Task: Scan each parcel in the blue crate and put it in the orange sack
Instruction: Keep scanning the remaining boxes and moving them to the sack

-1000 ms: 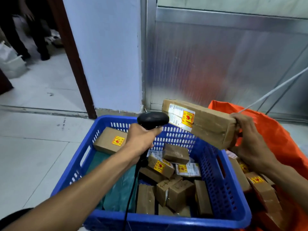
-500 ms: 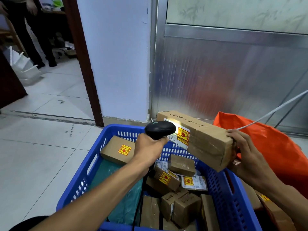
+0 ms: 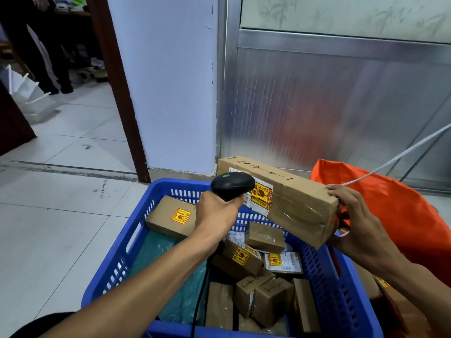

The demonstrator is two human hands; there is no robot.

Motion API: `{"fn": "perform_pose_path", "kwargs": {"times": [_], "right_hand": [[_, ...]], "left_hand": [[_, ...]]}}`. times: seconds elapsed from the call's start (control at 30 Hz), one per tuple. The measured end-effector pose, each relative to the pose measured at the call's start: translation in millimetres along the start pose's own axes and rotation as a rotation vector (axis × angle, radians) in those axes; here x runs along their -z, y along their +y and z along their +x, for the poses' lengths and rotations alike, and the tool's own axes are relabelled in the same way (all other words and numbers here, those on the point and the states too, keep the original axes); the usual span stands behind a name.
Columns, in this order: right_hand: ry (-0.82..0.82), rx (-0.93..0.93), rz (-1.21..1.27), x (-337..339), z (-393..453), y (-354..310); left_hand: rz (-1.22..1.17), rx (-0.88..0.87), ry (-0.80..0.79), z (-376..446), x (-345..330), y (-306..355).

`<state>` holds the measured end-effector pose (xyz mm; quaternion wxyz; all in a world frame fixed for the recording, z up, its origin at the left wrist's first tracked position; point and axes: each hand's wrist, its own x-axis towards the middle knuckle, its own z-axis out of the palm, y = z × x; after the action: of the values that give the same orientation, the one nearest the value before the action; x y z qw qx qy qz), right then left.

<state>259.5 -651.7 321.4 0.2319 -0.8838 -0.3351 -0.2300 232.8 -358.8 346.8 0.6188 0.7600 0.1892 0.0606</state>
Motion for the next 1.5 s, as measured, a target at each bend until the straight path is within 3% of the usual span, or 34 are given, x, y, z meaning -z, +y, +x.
{"fn": "perform_pose_path", "kwargs": {"times": [1.5], "right_hand": [[0.006,-0.088,-0.029,-3.4,-8.1,12.3]], "left_hand": [[0.059,-0.019,-0.028,0.0,2.9,-2.0]]}}
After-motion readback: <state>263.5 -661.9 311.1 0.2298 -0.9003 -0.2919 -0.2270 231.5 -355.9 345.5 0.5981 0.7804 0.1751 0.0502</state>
